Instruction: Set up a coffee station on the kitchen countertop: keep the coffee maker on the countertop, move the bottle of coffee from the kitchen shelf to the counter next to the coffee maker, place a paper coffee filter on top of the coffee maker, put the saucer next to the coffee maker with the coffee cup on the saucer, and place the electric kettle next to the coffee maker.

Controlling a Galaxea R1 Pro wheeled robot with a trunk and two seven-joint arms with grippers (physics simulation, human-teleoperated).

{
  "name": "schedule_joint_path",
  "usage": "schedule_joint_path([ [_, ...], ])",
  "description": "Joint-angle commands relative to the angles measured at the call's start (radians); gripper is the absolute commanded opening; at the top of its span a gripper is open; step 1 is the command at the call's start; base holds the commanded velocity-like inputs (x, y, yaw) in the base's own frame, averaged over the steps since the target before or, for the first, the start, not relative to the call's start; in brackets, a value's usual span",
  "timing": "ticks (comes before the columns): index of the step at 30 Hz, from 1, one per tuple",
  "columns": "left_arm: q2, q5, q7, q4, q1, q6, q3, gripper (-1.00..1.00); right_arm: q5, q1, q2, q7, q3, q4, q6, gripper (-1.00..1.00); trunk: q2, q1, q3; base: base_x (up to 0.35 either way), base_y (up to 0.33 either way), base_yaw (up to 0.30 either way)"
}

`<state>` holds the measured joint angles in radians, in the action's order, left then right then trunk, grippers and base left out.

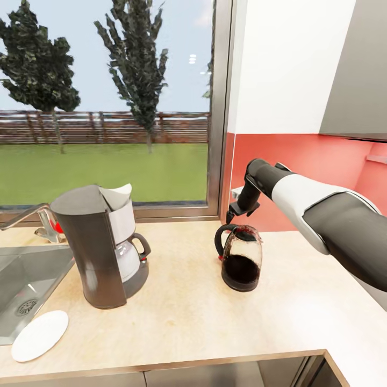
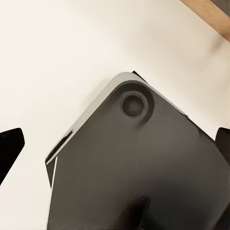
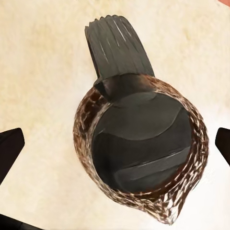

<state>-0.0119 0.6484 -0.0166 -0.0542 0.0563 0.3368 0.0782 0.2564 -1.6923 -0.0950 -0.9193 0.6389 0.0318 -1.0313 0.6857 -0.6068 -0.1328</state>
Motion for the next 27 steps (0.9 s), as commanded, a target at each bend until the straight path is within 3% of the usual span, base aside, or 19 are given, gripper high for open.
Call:
schedule_joint_path([
  [1,0.000,-0.002,-0.002,-0.002,0.000,0.001,0.008,1.00,0.011,-0.001,0.000,-0.010,-0.001,0.002,0.002,1.00,0.001,0.000,-0.002,0.000,0.000,0.000],
  [4,0.001,-0.002,-0.002,0.002,0.000,0.002,0.008,1.00,0.012,0.001,0.000,-0.011,0.000,0.002,0.012,1.00,0.001,0.000,-0.002,0.000,0.000,0.000],
  [9,0.000,-0.003,-0.005,0.010,0.000,0.002,0.007,1.00,0.034,0.003,0.003,-0.070,0.005,0.002,0.136,1.00,0.001,0.000,-0.002,0.000,0.000,0.000],
  [11,0.000,-0.004,-0.005,0.010,0.000,0.001,0.007,1.00,0.086,0.002,0.006,-0.107,0.008,0.002,0.201,1.00,0.001,0.000,-0.002,0.066,0.000,0.000],
  [15,0.000,-0.004,-0.004,0.011,0.000,-0.001,0.006,1.00,0.131,0.002,0.012,-0.128,0.010,0.002,0.234,1.00,0.001,0.000,-0.002,0.193,0.000,0.000],
  [27,-0.001,-0.003,-0.004,0.011,0.000,0.000,0.006,1.00,0.134,0.004,0.029,-0.135,0.010,0.003,0.232,1.00,0.001,0.000,-0.002,0.028,0.000,0.000],
])
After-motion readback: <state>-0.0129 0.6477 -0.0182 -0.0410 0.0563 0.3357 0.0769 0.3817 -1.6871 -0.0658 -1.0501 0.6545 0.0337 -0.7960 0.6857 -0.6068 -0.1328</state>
